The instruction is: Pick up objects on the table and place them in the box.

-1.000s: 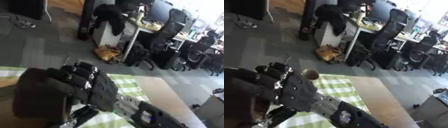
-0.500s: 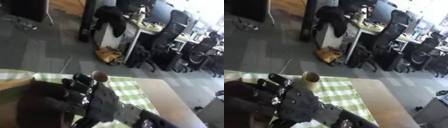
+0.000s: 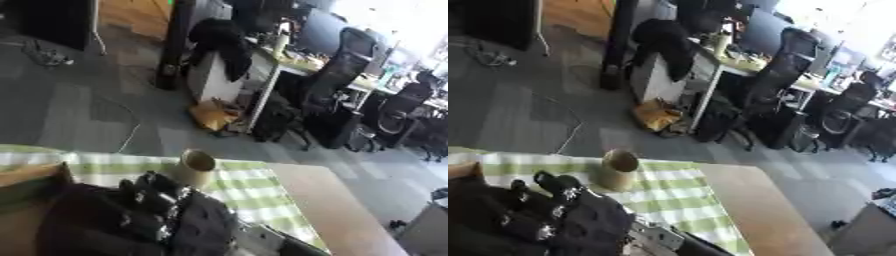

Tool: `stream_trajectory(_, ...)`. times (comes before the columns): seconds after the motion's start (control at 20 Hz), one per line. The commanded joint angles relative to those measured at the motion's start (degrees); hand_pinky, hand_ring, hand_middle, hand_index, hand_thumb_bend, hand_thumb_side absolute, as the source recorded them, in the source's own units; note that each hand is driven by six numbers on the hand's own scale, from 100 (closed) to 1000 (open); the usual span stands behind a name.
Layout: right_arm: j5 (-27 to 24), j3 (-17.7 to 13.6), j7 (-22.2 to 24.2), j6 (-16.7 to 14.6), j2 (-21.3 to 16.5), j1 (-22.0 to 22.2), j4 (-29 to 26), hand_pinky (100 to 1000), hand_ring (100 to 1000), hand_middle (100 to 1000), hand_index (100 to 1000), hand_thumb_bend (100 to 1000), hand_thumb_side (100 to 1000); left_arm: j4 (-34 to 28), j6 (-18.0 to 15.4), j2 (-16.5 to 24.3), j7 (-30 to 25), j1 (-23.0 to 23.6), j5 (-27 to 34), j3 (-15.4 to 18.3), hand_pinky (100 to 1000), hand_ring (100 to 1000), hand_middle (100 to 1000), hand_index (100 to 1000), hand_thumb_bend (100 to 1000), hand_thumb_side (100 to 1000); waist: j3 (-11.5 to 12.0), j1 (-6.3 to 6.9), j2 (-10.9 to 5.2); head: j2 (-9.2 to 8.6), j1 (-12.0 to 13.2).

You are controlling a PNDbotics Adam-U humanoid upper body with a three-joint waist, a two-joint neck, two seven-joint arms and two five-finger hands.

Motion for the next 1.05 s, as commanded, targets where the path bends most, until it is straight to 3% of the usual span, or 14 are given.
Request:
stream_trajectory(0.05,1.6,-1.8,-0.1,2.5,-1.6,1.1,-0.9,1000,1000,1000,1000,302,1000,-0.8,-0.1,1.3,0.5,-0.1,0.1,0.6,902,1000,873,814,213,1000,-0.2,0.42,-1.04,-1.2,0.2)
stream_trajectory(0.1,2.0,-1.9,-0.1,3.2,-1.5,1.4,-0.9,1000,1000,1000,1000,337,1000,-0.8,-0.1,1.3,0.5,-0.1,0.1,0.5,903,1000,872,815,215,1000,-0.3,0.38,-1.03,-1.0,0.1)
stream_trajectory(0.7,2.1,-2.3,-0.1,6.2,-1.3,1.5,-0.9,1000,1000,1000,1000,352,1000,-0.8,-0.5,1.4,0.3,0.3,0.3,0.5,903,1000,873,815,215,1000,-1.2,0.52,-0.98,0.91,-1.1)
stream_trajectory(1.0,-0.1,-2.8,-0.1,7.4,-0.9,1.7,-0.9,1000,1000,1000,1000,328,1000,-0.8,-0.6,1.4,0.2,0.7,0.2,0.5,904,1000,873,816,217,1000,-2.0,0.81,-1.37,2.96,-2.0)
stream_trajectory(1.05,-1.0,-3.0,-0.1,7.5,-0.9,1.7,-0.9,1000,1000,1000,1000,364,1000,-0.8,-0.7,1.4,0.2,0.8,0.2,0.4,904,1000,872,816,217,1000,-2.3,0.91,-1.54,3.58,-2.1)
